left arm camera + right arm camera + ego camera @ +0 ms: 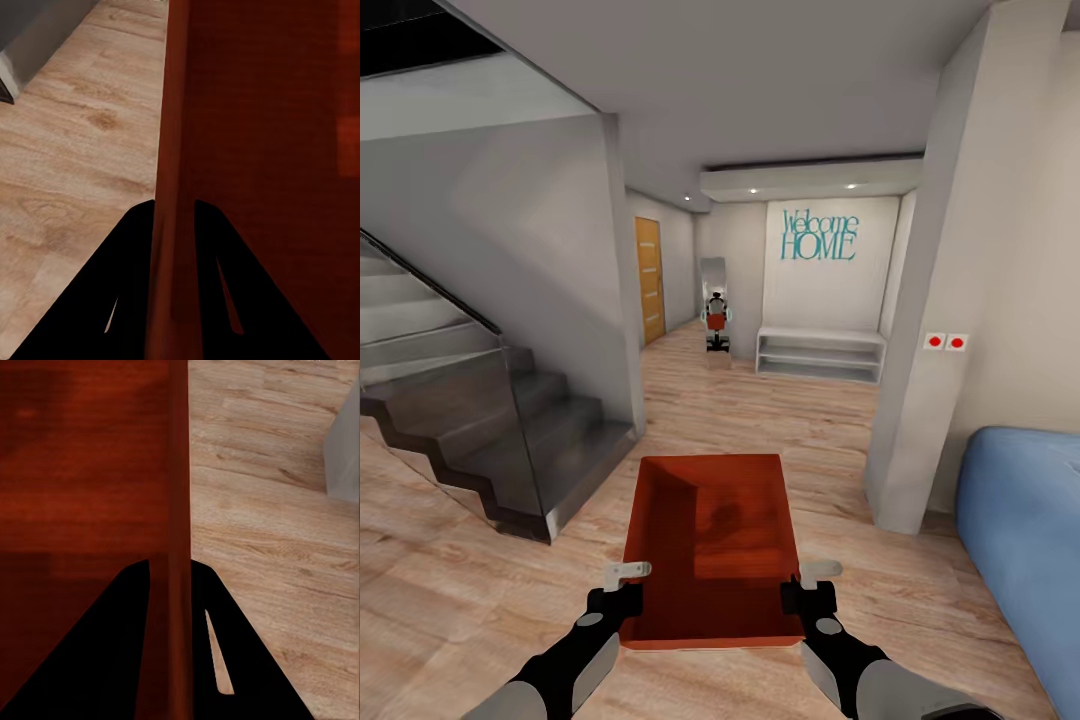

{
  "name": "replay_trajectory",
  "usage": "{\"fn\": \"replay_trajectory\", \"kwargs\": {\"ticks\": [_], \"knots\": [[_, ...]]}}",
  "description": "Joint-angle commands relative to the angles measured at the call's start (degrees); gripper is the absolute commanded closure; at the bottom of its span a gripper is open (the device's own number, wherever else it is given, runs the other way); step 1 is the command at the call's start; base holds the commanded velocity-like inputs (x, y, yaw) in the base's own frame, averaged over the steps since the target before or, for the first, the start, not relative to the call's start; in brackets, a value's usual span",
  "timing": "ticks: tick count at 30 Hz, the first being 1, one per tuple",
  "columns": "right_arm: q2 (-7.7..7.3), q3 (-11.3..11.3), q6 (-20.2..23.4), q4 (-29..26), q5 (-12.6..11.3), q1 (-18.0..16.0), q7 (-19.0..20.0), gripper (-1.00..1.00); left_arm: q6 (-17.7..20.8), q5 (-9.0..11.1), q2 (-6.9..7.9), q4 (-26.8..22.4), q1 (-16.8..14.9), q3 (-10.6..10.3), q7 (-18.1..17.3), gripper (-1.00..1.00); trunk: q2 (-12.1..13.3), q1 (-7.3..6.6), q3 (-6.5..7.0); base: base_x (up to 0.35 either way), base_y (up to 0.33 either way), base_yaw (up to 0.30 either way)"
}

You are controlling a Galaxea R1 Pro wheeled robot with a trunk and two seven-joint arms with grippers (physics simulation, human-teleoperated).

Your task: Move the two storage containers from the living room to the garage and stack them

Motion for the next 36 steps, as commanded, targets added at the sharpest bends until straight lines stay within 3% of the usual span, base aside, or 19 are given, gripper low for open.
{"fn": "replay_trajectory", "kwargs": {"ticks": [1,36], "knots": [[1.09,-0.50,0.11,0.05,0.34,-0.04,0.06,1.00,-0.24,-0.22,0.01,-0.03,-0.08,0.48,1.25,1.00,-0.07,0.05,-0.09,0.322,0.000,0.000],[1.09,-0.49,0.03,0.05,0.34,-0.04,0.05,1.00,-0.16,-0.04,-0.01,0.06,-0.08,0.57,1.25,1.00,-0.07,0.05,-0.09,0.322,0.000,0.000]]}}
